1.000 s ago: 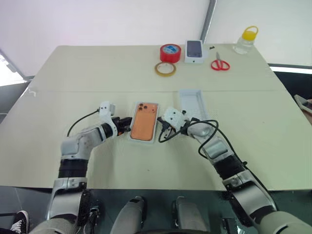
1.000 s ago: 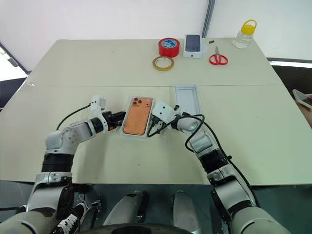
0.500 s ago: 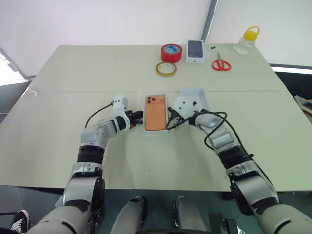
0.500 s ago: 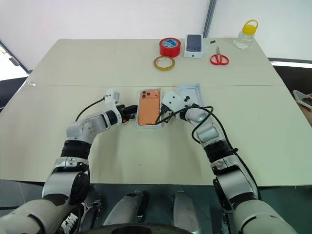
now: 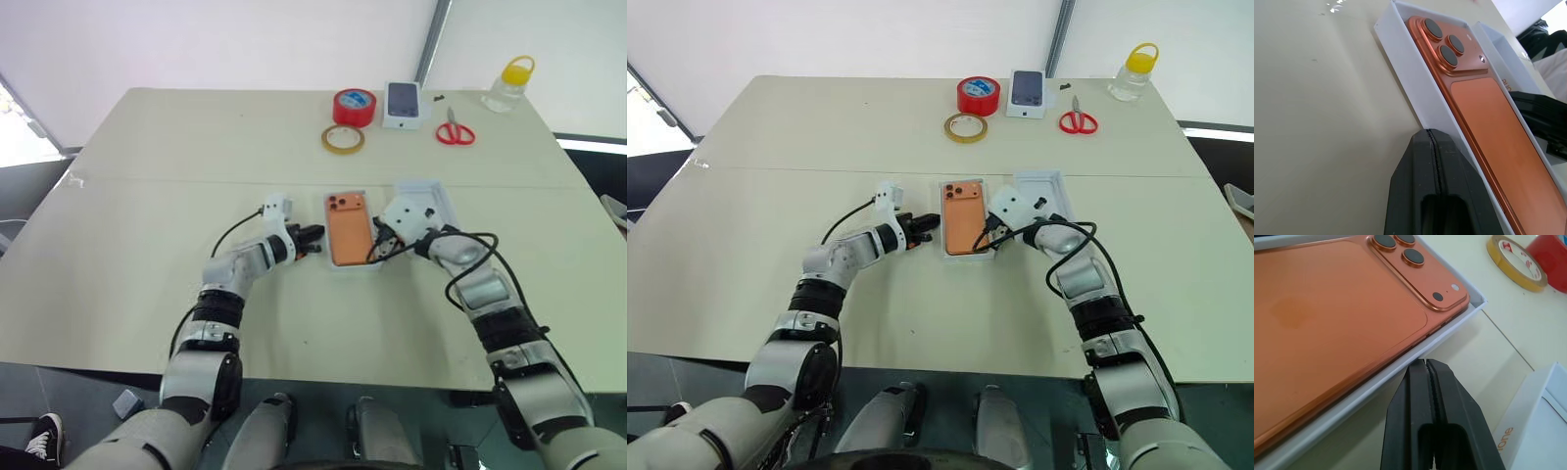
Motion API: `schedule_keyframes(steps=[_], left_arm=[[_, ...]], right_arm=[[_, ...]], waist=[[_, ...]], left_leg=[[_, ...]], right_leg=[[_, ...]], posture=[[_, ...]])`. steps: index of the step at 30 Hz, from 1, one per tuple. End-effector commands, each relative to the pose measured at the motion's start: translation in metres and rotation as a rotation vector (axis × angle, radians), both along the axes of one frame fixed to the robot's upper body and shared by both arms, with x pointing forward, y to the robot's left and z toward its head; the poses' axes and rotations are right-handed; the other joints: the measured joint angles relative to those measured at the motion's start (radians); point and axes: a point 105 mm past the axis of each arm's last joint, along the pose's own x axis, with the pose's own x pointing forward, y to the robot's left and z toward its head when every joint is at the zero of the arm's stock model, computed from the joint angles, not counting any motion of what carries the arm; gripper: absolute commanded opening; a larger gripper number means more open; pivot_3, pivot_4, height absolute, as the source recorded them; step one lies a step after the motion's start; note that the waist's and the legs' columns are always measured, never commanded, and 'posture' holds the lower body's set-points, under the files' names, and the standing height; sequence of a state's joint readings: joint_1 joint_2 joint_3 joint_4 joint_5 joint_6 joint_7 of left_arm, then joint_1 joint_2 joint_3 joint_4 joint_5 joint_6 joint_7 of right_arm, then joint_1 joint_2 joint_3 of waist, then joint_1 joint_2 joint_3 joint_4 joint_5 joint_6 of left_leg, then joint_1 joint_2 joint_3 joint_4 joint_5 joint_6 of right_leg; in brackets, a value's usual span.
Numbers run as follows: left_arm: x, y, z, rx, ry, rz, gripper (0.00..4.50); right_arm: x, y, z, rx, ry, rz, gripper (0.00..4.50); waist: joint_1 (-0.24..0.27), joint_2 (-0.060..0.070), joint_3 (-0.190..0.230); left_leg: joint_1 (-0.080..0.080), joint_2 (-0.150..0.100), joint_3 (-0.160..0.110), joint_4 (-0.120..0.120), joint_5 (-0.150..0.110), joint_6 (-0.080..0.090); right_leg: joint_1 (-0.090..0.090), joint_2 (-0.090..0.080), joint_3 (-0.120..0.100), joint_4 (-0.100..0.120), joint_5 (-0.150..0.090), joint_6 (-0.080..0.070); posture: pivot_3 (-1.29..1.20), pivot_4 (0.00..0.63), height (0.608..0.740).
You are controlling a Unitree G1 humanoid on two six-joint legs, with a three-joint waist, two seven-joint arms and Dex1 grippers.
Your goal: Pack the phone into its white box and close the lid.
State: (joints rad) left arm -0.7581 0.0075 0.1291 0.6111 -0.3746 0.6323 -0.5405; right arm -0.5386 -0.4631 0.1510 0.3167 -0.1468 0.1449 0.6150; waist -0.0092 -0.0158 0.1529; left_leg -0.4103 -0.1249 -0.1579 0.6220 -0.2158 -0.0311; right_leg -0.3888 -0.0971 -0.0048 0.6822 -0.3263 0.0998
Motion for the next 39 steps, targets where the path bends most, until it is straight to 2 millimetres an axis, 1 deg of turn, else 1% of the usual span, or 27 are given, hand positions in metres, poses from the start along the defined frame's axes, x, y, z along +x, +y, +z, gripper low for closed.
schedule_keyframes(steps=[1,4,8,12,16,20,22,26,30,33,34,35,36,37,38,39], left_arm=[[-0.008,-0.04,0.018,-0.046,-0.045,-0.123,0.0],[-0.009,-0.042,0.015,-0.033,-0.05,-0.132,0.0],[-0.013,-0.046,0.013,-0.049,-0.036,-0.149,0.0],[-0.016,-0.05,0.012,-0.038,-0.043,-0.169,0.0],[-0.014,-0.046,0.018,-0.029,-0.09,-0.168,0.0],[-0.001,-0.025,0.024,-0.013,-0.108,-0.113,0.0],[-0.001,-0.018,0.027,-0.015,-0.119,-0.122,0.0],[-0.004,0.002,0.031,0.006,-0.146,-0.131,0.0],[-0.011,0.024,0.039,0.005,-0.173,-0.13,0.0],[-0.011,0.042,0.043,0.041,-0.218,-0.09,0.0],[-0.01,0.047,0.046,0.047,-0.235,-0.075,0.0],[-0.01,0.053,0.05,0.049,-0.254,-0.066,0.0],[-0.011,0.056,0.054,0.065,-0.284,-0.071,0.25],[-0.014,0.059,0.056,0.07,-0.301,-0.088,0.53],[-0.015,0.063,0.058,0.086,-0.316,-0.087,0.83],[-0.016,0.068,0.061,0.105,-0.345,-0.082,1.37]], right_arm=[[-0.012,0.019,-0.001,0.007,0.016,0.079,0.07],[-0.016,0.016,-0.002,0.005,0.038,0.079,0.07],[-0.014,0.004,-0.002,-0.013,0.025,0.032,0.07],[-0.013,0.004,-0.002,-0.018,0.023,0.039,0.07],[-0.013,0.005,-0.003,-0.015,0.034,0.042,0.07],[-0.015,0.001,-0.001,-0.037,0.022,0.045,0.07],[-0.015,-0.004,0.001,-0.062,0.013,0.045,0.07],[-0.017,-0.021,0.009,-0.098,0.005,0.033,0.07],[-0.016,-0.037,0.018,-0.12,-0.011,0.01,0.07],[-0.017,-0.042,0.023,-0.127,-0.016,0.004,0.07],[-0.017,-0.042,0.025,-0.1,-0.008,0.002,0.07],[-0.016,-0.042,0.029,-0.054,0.003,-0.014,0.3],[-0.017,-0.041,0.03,-0.026,0.017,-0.01,0.59],[-0.019,-0.041,0.033,-0.011,0.018,-0.004,0.86],[-0.019,-0.042,0.036,0.0,0.012,-0.011,1.34],[-0.019,-0.044,0.038,0.003,0.01,-0.022,1.85]], waist=[[0.0,0.0,0.0],[-0.001,0.0,0.0],[-0.002,0.0,0.0],[-0.002,0.0,0.0],[-0.002,-0.001,0.0],[-0.004,-0.001,0.0],[-0.005,-0.001,0.0],[-0.007,-0.001,0.001],[-0.01,-0.001,0.001],[-0.012,-0.001,0.001],[-0.012,-0.001,0.001],[-0.011,-0.001,0.001],[-0.01,-0.001,0.001],[-0.01,-0.002,0.001],[-0.011,-0.002,0.001],[-0.01,-0.002,0.001]], left_leg=[[0.0,0.0,0.0,0.0,0.0,0.0],[0.0,0.0,0.0,0.0,0.0,0.0],[0.0,0.0,0.0,0.0,0.0,0.0],[0.0,0.0,0.0,0.0,0.0,0.0],[0.0,0.0,0.0,0.0,0.0,0.0],[0.0,0.0,0.0,0.0,0.0,0.0],[0.0,0.0,0.0,0.0,0.0,0.0],[0.0,0.0,0.0,0.0,0.0,0.0],[0.0,0.0,0.0,0.0,0.0,0.0],[0.0,0.001,0.0,0.0,0.0,0.0],[0.0,0.001,0.0,0.0,0.0,0.0],[0.0,0.001,0.0,0.0,0.0,0.0],[0.0,0.001,0.0,0.0,0.0,0.0],[0.0,0.001,0.0,0.0,0.0,0.0],[0.0,0.001,0.001,0.0,0.0,0.0],[0.0,0.001,0.001,0.0,0.0,0.0]], right_leg=[[0.0,0.0,0.0,0.0,0.0,0.0],[0.0,0.0,0.0,0.0,0.0,0.0],[0.0,0.0,0.0,0.0,0.0,0.0],[0.0,0.0,0.0,0.0,0.0,0.0],[0.0,0.0,0.0,0.0,0.0,0.0],[0.0,0.0,0.0,0.0,0.0,0.0],[0.0,0.0,0.0,0.0,0.0,0.0],[-0.001,0.0,0.0,0.0,0.0,0.0],[-0.001,0.0,0.0,0.0,0.0,0.0],[-0.002,0.001,0.0,0.001,0.0,0.0],[-0.001,0.001,0.0,0.001,0.0,0.0],[-0.001,0.001,0.0,0.001,0.0,0.0],[-0.001,0.001,0.0,0.001,0.0,0.0],[-0.001,0.0,0.0,0.001,0.0,0.0],[-0.001,0.0,0.0,0.001,0.0,0.0],[-0.001,0.0,0.0,0.001,0.0,0.0]], posture=[[0.0,0.15,0.74],[0.0,0.15,0.74],[0.0,0.15,0.74],[0.0,0.15,0.74],[0.0,0.15,0.74],[0.0,0.15,0.74],[0.0,0.15,0.74],[0.0,0.15,0.74],[0.0,0.15,0.74],[0.0,0.15,0.74],[0.0,0.15,0.74],[0.0,0.15,0.74],[0.0,0.15,0.74],[0.0,0.15,0.74],[0.0,0.15,0.74],[0.0,0.15,0.74]])
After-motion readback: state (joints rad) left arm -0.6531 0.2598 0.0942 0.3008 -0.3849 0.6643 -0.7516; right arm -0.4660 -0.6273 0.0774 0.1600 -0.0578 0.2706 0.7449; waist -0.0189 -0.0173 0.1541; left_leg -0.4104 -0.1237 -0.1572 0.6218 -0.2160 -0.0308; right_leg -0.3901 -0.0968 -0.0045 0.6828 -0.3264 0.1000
